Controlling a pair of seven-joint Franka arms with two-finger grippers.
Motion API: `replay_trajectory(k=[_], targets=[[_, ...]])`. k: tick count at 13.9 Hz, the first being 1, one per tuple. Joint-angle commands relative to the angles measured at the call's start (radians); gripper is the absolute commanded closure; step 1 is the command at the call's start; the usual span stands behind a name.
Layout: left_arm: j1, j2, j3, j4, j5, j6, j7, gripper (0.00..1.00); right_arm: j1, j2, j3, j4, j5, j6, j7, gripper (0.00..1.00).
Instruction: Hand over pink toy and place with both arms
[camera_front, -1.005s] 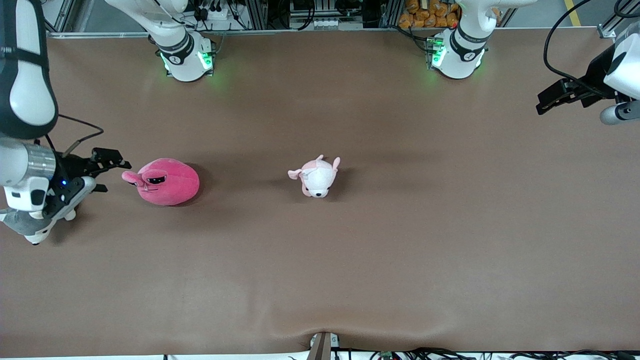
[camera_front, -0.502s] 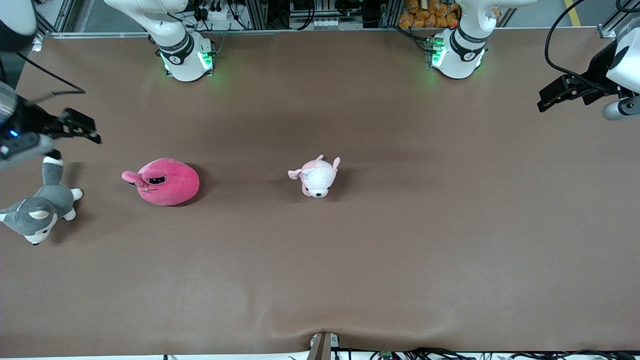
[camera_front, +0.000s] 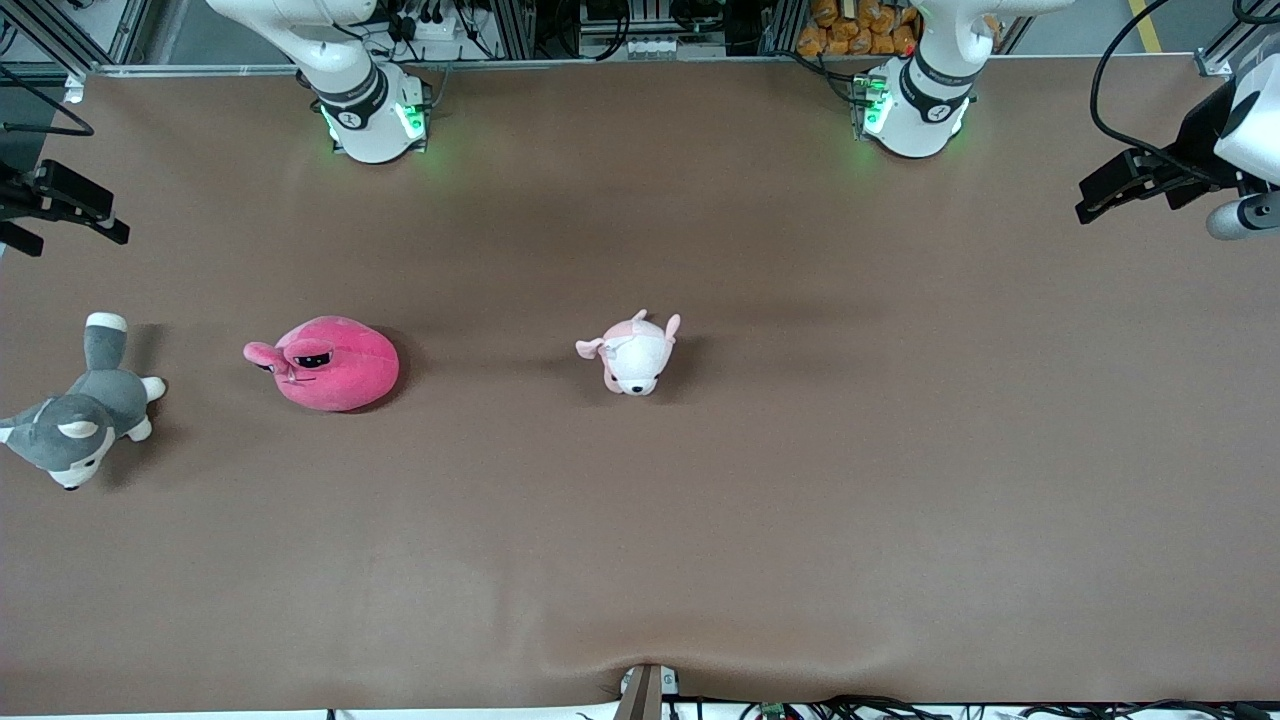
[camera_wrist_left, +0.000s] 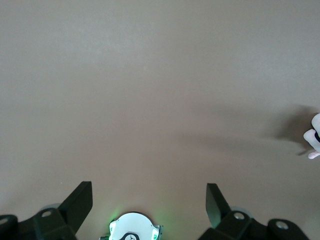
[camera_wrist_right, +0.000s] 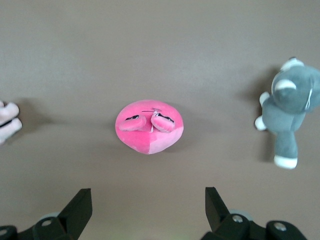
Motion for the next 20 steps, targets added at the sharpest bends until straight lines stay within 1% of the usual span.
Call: replay_trajectory(k=[1,2,6,8,10,12,17,20], targets=[[0.001,-0.038,0.002,-0.025,-0.017,0.008,0.006,0.0,0.024,-0.015,0.002,0.032,-0.024,-0.022,0.186,0.0],[0.001,-0.039,0.002,-0.026,-0.017,0.009,0.006,0.0,0.026,-0.015,-0.001,0.035,-0.024,-0.033,0.222,0.0],[0.001,-0.054,0.002,-0.051,-0.018,0.012,0.0,0.0,0.021,-0.015,-0.003,0.044,-0.031,-0.035,0.213,0.0],[0.001,-0.052,0.002,-0.043,-0.018,0.011,0.001,0.0,0.021,-0.007,-0.003,0.056,-0.059,-0.035,0.211,0.0],[0.002,-0.048,0.002,-0.031,-0.018,0.006,0.02,0.0,0.026,-0.007,-0.003,0.055,-0.062,-0.035,0.211,0.0],[-0.001,-0.045,0.002,-0.025,-0.017,0.006,0.023,0.0,0.03,-0.005,0.0,0.053,-0.083,-0.035,0.21,0.0],[-0.001,-0.019,0.004,0.018,-0.009,0.005,0.081,0.0,0.038,-0.011,0.0,0.055,-0.087,-0.056,0.211,0.0],[0.001,-0.019,0.004,0.02,-0.004,0.003,0.083,0.0,0.058,-0.011,0.005,0.055,-0.085,-0.055,0.211,0.0]])
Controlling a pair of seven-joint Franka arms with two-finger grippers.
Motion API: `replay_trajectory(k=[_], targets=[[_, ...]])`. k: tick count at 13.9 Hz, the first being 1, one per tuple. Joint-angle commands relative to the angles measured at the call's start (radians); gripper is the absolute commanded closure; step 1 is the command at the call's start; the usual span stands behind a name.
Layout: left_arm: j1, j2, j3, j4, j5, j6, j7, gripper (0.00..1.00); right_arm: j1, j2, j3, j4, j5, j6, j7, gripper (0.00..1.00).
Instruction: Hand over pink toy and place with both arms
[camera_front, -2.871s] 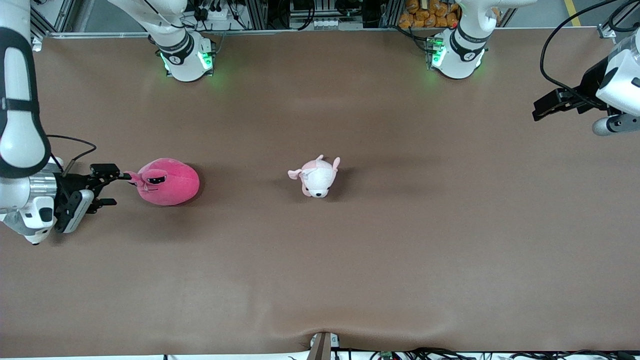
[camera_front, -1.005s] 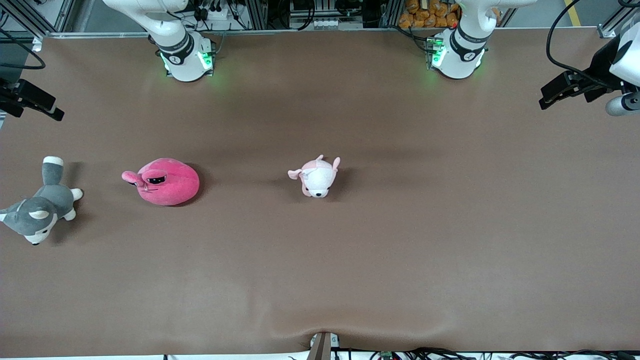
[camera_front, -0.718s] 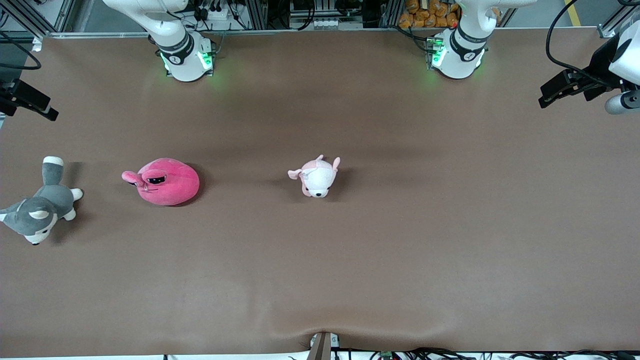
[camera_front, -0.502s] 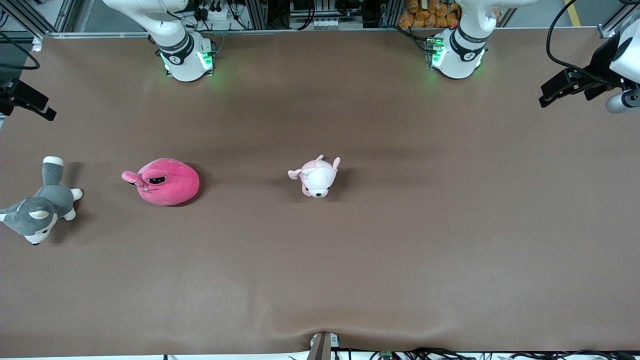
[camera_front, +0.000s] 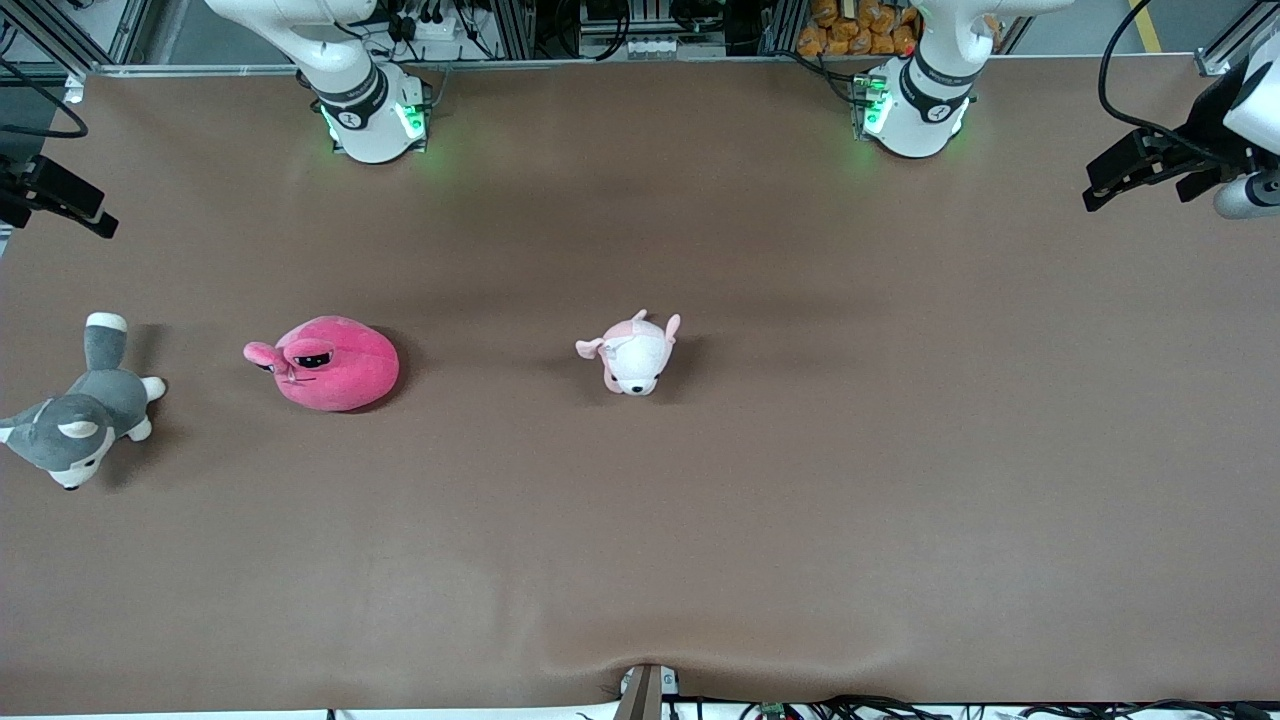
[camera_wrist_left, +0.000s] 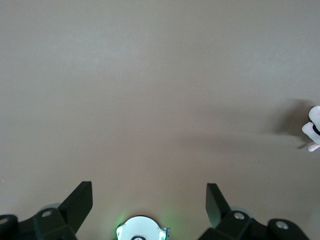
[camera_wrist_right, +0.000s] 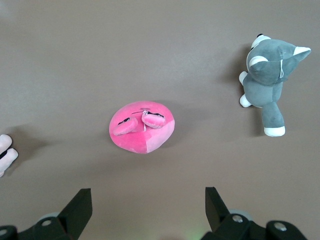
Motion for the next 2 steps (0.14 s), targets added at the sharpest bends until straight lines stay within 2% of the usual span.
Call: replay_trajectory(k=[1,2], targets=[[-0.004,0.006,0.003,0.016,-0.002,-0.002,0.018,0.0,0.032,-0.007,-0.001,0.007,-0.024,-0.011,0.018,0.0],[-0.004,0.011,0.003,0.016,-0.002,-0.003,0.018,0.0,0.032,-0.007,-0.001,0.002,-0.024,-0.012,0.018,0.0]])
